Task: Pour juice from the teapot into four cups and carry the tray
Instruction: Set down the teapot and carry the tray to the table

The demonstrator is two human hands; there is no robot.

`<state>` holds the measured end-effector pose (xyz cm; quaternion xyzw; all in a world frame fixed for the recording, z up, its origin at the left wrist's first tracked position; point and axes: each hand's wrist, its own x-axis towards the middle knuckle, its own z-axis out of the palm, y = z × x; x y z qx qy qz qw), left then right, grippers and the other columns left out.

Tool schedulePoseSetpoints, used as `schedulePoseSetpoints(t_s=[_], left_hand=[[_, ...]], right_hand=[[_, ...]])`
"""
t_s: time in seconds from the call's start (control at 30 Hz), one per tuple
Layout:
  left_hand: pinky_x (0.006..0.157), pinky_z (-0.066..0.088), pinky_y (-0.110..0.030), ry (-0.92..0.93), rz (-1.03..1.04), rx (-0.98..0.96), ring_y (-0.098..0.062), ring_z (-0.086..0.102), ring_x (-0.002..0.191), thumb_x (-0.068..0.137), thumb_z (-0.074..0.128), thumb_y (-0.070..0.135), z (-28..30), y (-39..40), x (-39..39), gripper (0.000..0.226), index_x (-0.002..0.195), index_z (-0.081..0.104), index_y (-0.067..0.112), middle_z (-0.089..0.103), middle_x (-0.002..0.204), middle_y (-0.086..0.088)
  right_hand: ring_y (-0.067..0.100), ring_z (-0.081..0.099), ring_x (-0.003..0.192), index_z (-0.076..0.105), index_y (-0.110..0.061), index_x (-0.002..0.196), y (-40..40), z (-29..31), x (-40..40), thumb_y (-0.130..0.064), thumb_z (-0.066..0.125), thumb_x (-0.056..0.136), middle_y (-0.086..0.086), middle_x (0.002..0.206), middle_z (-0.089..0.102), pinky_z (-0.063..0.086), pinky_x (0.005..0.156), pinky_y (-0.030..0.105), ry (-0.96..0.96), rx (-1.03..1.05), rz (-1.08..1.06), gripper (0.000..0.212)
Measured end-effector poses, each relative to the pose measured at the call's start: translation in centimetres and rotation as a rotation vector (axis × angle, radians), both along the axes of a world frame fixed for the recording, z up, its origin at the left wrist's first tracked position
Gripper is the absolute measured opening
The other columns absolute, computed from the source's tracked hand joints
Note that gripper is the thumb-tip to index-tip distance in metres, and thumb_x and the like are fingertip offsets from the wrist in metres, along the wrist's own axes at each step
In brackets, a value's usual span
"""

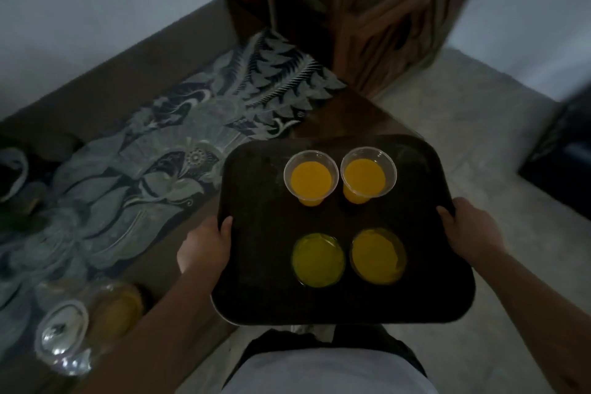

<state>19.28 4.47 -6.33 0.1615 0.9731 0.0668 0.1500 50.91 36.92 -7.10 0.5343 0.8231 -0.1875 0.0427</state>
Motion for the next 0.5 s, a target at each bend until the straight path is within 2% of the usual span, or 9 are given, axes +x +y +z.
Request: schedulePoseSetpoints(t_s=[0.3,0.43,0.5], left_hand=[[0.055,0.046,-0.034,0.046,-0.417,0.096,-0.021,0.054,0.061,0.099,0.034,0.055,1.4,6.8,4.8,0.046,0.081,0.051,0.015,0.055,0.069,-0.004],[0.052,0.035,-0.032,0.076,-0.571,0.089,-0.017,0.043,0.056,0.100,0.037,0.052,1.9,10.9,9.3,0.045,0.083,0.054,0.014,0.046,0.065,0.001],[0.052,0.036,-0.032,0.074,-0.650,0.088,-0.019,0.045,0.057,0.100,0.037,0.051,2.2,12.9,12.0,0.045,0.082,0.054,0.014,0.047,0.065,0.000]], right_hand=[[0.024,0.056,0.062,0.052,-0.011,0.093,-6.2,0.9,14.7,-0.041,0.041,0.099,0.005,0.071,0.057,0.041,0.055,0.034,0.066,0.009,-0.364,0.032],[0.025,0.056,0.061,0.054,-0.009,0.094,-9.0,1.2,21.5,-0.040,0.042,0.099,0.006,0.071,0.057,0.045,0.057,0.036,0.042,0.038,-0.516,0.033],[0.027,0.056,0.063,0.054,-0.010,0.095,-10.4,1.4,25.1,-0.039,0.042,0.099,0.007,0.073,0.059,0.044,0.057,0.035,0.037,0.047,-0.583,0.032]])
